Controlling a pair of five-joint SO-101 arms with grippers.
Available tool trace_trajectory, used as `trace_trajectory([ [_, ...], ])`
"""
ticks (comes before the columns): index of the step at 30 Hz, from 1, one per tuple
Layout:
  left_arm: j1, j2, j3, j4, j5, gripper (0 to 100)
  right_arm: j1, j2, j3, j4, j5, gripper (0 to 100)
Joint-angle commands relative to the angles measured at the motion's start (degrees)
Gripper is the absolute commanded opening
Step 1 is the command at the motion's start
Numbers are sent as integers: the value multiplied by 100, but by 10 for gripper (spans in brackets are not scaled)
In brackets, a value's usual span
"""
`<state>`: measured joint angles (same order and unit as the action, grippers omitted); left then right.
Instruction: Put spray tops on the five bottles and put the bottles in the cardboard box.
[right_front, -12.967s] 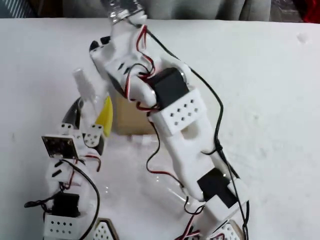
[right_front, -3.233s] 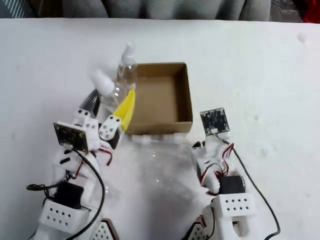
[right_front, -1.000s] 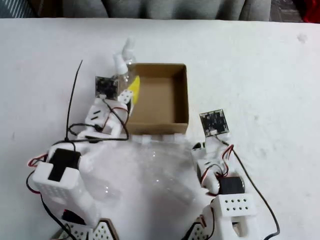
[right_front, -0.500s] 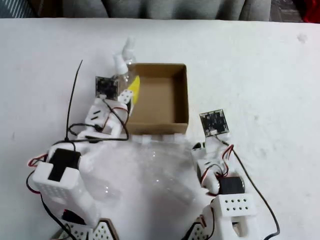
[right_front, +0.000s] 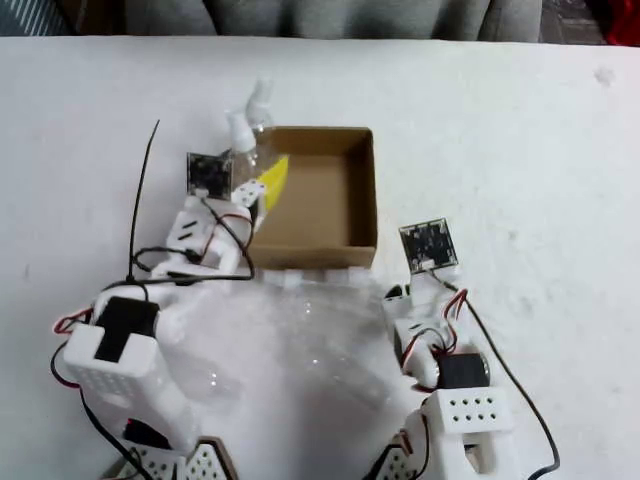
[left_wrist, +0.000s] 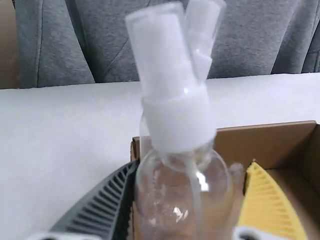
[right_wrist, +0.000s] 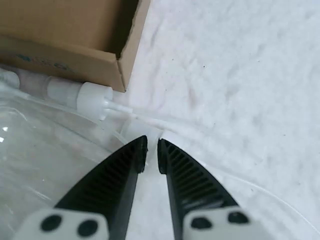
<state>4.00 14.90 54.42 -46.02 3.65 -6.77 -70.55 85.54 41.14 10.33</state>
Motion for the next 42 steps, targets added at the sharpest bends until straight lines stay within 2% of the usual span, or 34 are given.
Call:
trace_trajectory([
  [1, -57, -40, 35, -176, -9, 317, 48, -48, -53, -84, 70, 16],
  [14, -180, -84, 53, -193, -9, 317, 57, -48, 18, -110, 360, 16],
  [24, -180, -1499, 1169, -149, -9, 317, 57, -48, 35, -119, 387, 16],
  [26, -180, -1771, 1310, 79, -9, 317, 57, -48, 35, -119, 387, 16],
  [31, -347, -2835, 1486, 1574, -44, 317, 57, -48, 35, -110, 387, 16],
  [37, -831, -4488, 1486, 4237, -62, 315, 57, -48, 35, -110, 387, 16],
  [42, -1095, -5771, 1495, 5767, -536, 313, 57, -48, 44, -110, 387, 16],
])
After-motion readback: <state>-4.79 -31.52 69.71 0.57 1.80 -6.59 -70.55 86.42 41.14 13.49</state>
